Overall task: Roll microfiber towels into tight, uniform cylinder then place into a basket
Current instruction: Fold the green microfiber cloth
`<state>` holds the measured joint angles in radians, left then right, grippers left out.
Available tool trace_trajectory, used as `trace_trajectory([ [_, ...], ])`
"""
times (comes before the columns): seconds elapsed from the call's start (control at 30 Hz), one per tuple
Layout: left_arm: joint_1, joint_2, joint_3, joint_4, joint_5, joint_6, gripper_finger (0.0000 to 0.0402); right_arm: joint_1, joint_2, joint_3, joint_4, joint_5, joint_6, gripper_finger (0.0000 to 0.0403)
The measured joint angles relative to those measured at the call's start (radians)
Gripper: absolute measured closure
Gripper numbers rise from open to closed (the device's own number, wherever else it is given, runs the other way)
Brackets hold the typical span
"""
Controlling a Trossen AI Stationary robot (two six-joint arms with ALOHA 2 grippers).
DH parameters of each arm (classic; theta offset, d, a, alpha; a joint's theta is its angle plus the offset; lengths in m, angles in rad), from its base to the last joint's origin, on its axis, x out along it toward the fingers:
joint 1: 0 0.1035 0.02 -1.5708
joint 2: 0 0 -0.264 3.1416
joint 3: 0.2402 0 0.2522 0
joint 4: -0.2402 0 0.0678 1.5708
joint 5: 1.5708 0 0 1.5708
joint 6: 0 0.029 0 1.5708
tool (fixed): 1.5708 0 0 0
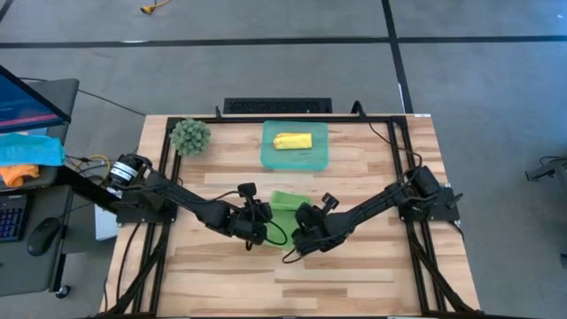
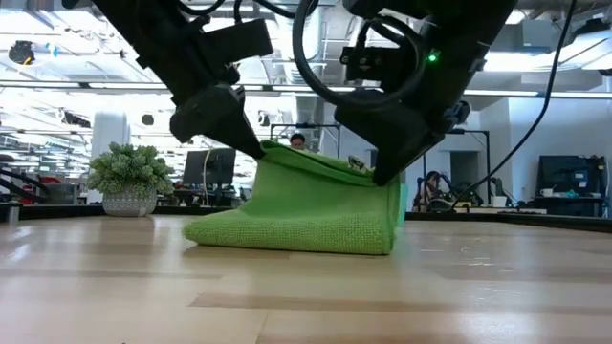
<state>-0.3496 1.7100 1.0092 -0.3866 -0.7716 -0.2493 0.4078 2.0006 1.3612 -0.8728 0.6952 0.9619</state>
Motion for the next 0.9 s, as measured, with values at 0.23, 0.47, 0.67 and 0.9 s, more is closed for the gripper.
trace_trajectory([
  [0.23, 0.003, 0.000, 0.000, -0.011, 0.031, 0.002, 0.0396, -0.033, 0.000, 0.000, 0.022, -0.071, -0.025, 0.0383],
  [0.47, 0.003, 0.000, -0.002, -0.035, 0.031, 0.028, 0.0352, -0.050, 0.000, -0.002, 0.030, -0.101, -0.027, 0.0374],
  [0.67, 0.003, 0.000, -0.002, -0.023, 0.130, -0.011, 0.0301, -0.058, 0.000, -0.002, 0.039, -0.071, -0.047, 0.0383],
  [0.9, -0.025, 0.021, -0.001, 0.071, 0.267, 0.010, 0.0287, -0.068, 0.000, -0.001, 0.045, -0.070, -0.084, 0.0347],
])
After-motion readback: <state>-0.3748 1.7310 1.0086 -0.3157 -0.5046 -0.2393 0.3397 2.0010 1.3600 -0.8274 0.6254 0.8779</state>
